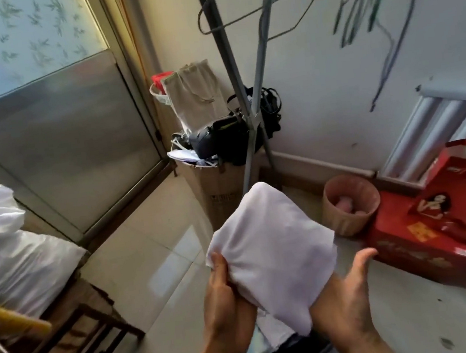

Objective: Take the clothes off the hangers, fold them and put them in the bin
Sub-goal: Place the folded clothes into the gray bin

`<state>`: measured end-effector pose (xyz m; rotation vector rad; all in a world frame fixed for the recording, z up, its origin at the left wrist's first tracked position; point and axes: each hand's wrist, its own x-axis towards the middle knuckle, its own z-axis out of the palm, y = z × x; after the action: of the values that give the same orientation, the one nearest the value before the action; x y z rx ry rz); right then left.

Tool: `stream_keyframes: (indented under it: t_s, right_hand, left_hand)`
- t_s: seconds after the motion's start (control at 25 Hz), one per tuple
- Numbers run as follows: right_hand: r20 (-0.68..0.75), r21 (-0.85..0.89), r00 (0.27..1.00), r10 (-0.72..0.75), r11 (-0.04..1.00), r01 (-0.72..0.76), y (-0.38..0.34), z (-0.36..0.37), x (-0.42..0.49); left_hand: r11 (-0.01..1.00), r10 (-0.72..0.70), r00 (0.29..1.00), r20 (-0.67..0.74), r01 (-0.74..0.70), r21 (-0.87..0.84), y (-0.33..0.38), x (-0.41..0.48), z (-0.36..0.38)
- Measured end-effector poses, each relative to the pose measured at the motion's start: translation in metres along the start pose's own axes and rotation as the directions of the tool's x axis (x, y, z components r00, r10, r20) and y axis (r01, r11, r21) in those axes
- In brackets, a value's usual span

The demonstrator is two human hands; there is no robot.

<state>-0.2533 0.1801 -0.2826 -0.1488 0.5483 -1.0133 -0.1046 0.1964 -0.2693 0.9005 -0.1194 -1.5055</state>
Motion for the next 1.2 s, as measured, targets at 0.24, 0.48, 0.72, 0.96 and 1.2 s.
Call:
stream_keyframes:
  t_s: [0.24,0.48,0.72,0.96,1.2]
  right_hand:
    - [-0.118,-0.569,0.987,-0.113,0.822,0.026,0.0,-0.03,0.064]
    - [-0.167,-0.701,0.983,0.07,0.693,-0.168,0.02,-0.091,0.127]
    - [-0.337,-0.758,0.93,0.148,0.543,-0.361,0.068,-0.213,0.202]
    - [-0.483,-0.74,0.831,0.275,0.379,-0.556,0.114,-0.353,0.247]
    - [-0.602,-0.697,0.746,0.286,0.269,-0.665,0.162,-0.448,0.281]
  left_hand:
    - [0.997,-0.053,0.997,0.049,0.05,0.06,0.01,0.031,-0.073]
    - [0.781,-0.012,0.984,-0.178,0.12,0.613,-0.02,0.108,-0.125]
    - [0.876,-0.04,0.896,-0.443,0.245,0.415,-0.118,0.181,-0.237]
    - [0.828,-0.084,0.762,-0.643,0.412,0.38,-0.225,0.22,-0.343]
    - [0.83,-0.229,0.704,-0.672,0.502,0.243,-0.287,0.25,-0.412]
